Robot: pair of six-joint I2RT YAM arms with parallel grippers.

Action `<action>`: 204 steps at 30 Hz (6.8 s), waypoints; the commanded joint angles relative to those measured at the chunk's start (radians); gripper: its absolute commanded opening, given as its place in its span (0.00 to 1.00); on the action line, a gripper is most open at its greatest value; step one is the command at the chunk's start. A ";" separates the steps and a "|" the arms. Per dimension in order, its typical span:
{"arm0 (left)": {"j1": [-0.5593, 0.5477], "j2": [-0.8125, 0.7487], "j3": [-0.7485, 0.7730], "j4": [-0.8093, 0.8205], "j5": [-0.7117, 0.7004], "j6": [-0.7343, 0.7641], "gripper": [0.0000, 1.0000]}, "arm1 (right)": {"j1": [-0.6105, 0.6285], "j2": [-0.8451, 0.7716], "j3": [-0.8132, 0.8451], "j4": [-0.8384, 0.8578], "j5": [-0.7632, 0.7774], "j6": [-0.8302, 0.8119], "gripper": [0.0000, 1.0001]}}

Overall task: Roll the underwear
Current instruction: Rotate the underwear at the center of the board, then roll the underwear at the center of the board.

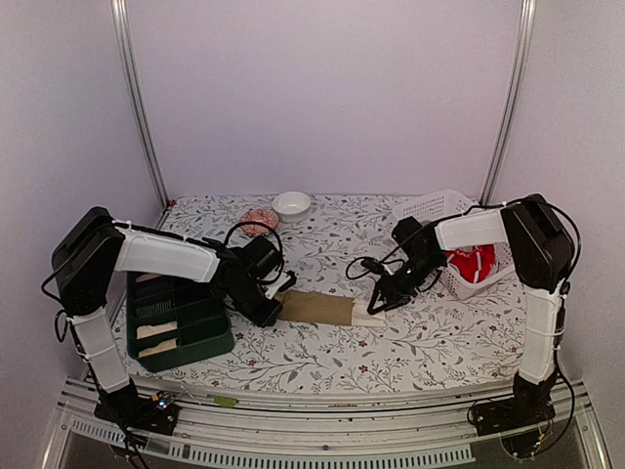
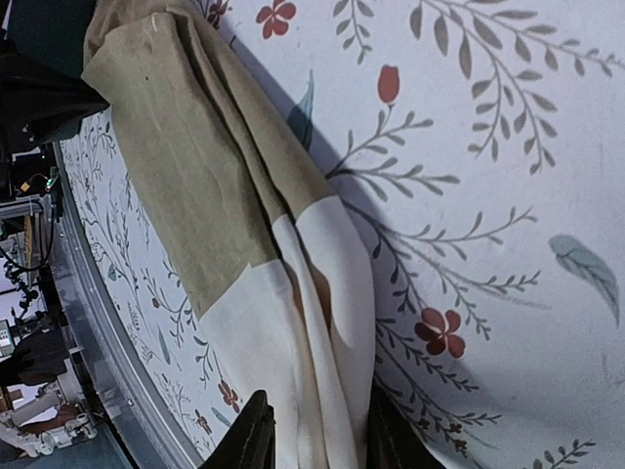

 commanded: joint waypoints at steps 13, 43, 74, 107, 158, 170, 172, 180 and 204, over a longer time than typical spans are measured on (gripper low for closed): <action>0.083 0.169 0.165 0.025 -0.060 0.077 0.04 | 0.028 -0.098 -0.223 0.093 -0.100 0.099 0.32; 0.174 0.405 0.588 0.068 0.027 0.164 0.14 | 0.002 -0.117 -0.141 0.166 -0.092 0.338 0.41; 0.120 -0.292 -0.110 0.287 0.246 0.206 0.28 | 0.185 -0.228 -0.421 0.495 -0.138 0.595 0.26; -0.231 -0.357 -0.380 0.623 0.277 0.436 0.29 | 0.207 -0.211 -0.283 0.522 -0.224 0.576 0.25; -0.235 0.062 -0.022 0.353 0.462 0.570 0.00 | 0.059 -0.770 -0.649 0.879 0.080 0.451 0.93; -0.117 0.144 0.165 0.244 0.583 0.557 0.00 | 0.076 -0.858 -0.751 0.865 0.102 0.271 0.70; -0.102 0.176 0.182 0.245 0.574 0.553 0.00 | 0.088 -0.844 -0.749 0.859 0.094 0.261 0.69; -0.050 0.240 0.228 0.273 0.550 0.514 0.00 | 0.147 -0.745 -0.702 0.808 0.074 0.211 0.63; 0.003 0.170 0.158 0.404 0.358 0.419 0.34 | 0.164 -0.410 -0.546 0.841 -0.115 0.267 0.31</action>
